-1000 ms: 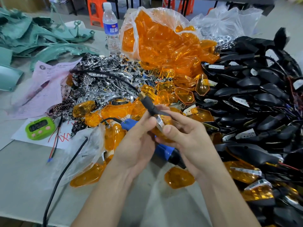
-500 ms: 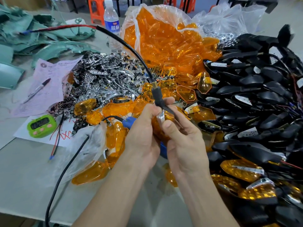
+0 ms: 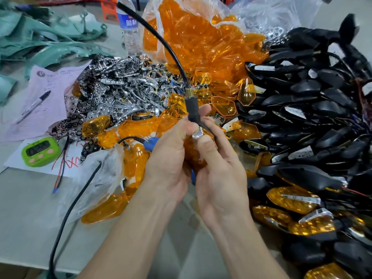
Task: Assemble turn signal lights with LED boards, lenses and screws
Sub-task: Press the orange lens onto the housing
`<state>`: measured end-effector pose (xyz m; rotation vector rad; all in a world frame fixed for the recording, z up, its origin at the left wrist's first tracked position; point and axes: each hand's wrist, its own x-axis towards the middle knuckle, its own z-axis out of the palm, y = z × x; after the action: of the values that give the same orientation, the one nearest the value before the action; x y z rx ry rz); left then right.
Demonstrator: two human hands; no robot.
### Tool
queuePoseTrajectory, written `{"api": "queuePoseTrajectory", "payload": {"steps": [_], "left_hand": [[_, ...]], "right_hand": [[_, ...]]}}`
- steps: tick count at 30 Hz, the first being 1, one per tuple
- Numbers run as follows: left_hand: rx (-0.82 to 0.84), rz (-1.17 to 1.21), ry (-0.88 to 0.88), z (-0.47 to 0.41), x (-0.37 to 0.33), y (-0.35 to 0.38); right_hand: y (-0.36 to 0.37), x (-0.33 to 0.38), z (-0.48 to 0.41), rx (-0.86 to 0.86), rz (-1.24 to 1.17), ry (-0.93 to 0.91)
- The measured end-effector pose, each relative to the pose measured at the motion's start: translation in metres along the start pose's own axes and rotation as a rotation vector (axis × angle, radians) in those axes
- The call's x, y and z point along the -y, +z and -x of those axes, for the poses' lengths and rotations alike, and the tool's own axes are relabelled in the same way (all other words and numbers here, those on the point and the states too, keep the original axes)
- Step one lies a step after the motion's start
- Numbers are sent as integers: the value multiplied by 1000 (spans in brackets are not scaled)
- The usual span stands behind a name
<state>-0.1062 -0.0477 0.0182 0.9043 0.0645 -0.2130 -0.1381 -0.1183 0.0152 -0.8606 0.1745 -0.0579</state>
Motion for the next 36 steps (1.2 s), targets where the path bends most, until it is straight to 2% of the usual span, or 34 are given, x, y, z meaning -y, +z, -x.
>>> {"api": "queuePoseTrajectory", "payload": {"steps": [7,13,20,22,24,27,31,36], "left_hand": [[59,10,-25,3,4,-7],[197,-68,66,6,4,-11],[227,-89,121,9,7,-12],[184,-103,129,7,9,-16],[66,-152,162,4,12,-16],[-90,-331,174,-3,20,-19],[-83,-540,177,-6,20,-28],[-134,-671,255,-6,20,-28]], "right_hand": [[0,4,5,-42,-46,30],[1,16,5,-3,-97,18],[-1,12,1,40,-155,55],[-3,9,-4,15,-175,117],[-4,6,-11,-15,-179,207],[-5,1,-17,-89,-147,316],[-10,-5,-20,-133,-127,388],[-16,-8,-21,-106,-96,426]]}}
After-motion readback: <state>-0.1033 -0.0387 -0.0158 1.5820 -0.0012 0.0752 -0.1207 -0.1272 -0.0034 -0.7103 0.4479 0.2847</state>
